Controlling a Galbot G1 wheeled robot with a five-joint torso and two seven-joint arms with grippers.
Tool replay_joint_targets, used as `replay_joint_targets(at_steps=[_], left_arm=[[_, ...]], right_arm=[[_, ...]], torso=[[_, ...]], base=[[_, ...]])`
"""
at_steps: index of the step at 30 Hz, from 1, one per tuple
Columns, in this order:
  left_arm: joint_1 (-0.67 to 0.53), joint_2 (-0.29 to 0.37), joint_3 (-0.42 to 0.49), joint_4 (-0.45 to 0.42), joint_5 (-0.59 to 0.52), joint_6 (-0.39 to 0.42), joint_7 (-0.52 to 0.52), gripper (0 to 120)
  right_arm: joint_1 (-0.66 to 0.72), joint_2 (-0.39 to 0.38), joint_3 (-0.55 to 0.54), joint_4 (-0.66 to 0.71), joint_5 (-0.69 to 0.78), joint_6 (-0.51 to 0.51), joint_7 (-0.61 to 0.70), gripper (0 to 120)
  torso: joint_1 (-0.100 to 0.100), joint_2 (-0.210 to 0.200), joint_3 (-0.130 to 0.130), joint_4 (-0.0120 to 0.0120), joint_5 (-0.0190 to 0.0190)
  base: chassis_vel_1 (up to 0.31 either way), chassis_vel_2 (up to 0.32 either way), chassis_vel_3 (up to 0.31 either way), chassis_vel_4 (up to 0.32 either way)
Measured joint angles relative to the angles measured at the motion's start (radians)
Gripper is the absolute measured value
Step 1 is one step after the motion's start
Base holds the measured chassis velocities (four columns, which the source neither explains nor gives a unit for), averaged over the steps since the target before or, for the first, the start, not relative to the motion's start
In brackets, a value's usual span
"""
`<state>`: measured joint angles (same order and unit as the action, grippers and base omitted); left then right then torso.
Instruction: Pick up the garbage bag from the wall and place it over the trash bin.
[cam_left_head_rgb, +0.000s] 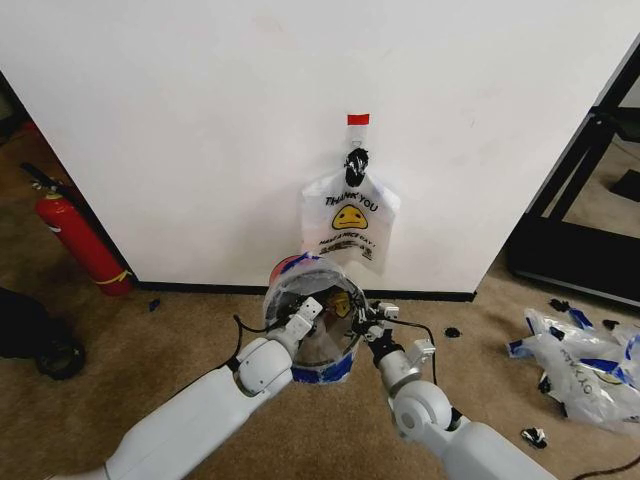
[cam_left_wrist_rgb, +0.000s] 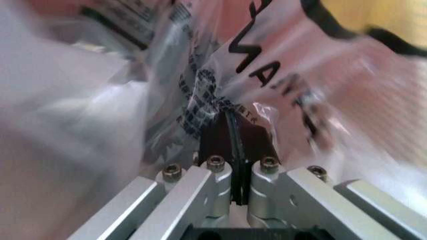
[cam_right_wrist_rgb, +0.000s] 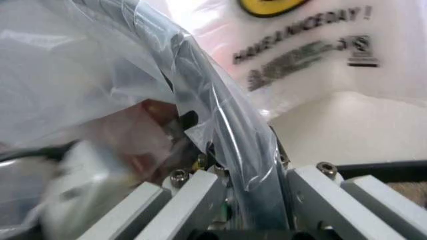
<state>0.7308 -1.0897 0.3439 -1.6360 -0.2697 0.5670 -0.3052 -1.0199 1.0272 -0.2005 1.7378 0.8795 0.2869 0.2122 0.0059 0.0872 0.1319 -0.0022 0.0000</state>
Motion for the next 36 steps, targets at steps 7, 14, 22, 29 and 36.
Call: replay_joint_targets(at_steps=[7,14,22,29,36], left_arm=[[-0.022,-0.047,0.005,0.053,0.0,0.022,-0.04,0],[-0.032,-0.048,0.017,0.059,-0.002,0.012,-0.035,0],[-0.022,-0.019,0.019,0.016,-0.002,0.009,-0.017,0],[0.053,0.069,-0.032,-0.148,-0.007,0.006,0.0,0],[0.183,0.162,-0.12,-0.362,-0.054,0.007,0.024,0]], right_arm=[[-0.013,-0.004,-0.016,0.02,-0.051,0.014,-0.015,0],[-0.018,-0.009,-0.02,0.029,-0.056,0.019,-0.036,0],[-0.011,-0.002,-0.017,0.022,0.012,0.007,0.002,0],[0.004,0.015,0.007,-0.016,0.075,-0.012,0.029,0],[0.015,0.046,0.003,-0.017,0.087,-0.018,0.022,0]], torso=[[0.0,0.0,0.0,-0.0001,0.0],[0.0,0.0,0.0,-0.0001,0.0],[0.0,0.0,0.0,0.0,0.0001],[0.0,0.0,0.0,0.0,0.0001],[0.0,0.0,0.0,0.0004,-0.0001]], base=[[0.0,0.0,0.0,0.0],[0.0,0.0,0.0,0.0],[0.0,0.0,0.0,0.0],[0.0,0.0,0.0,0.0],[0.0,0.0,0.0,0.0]])
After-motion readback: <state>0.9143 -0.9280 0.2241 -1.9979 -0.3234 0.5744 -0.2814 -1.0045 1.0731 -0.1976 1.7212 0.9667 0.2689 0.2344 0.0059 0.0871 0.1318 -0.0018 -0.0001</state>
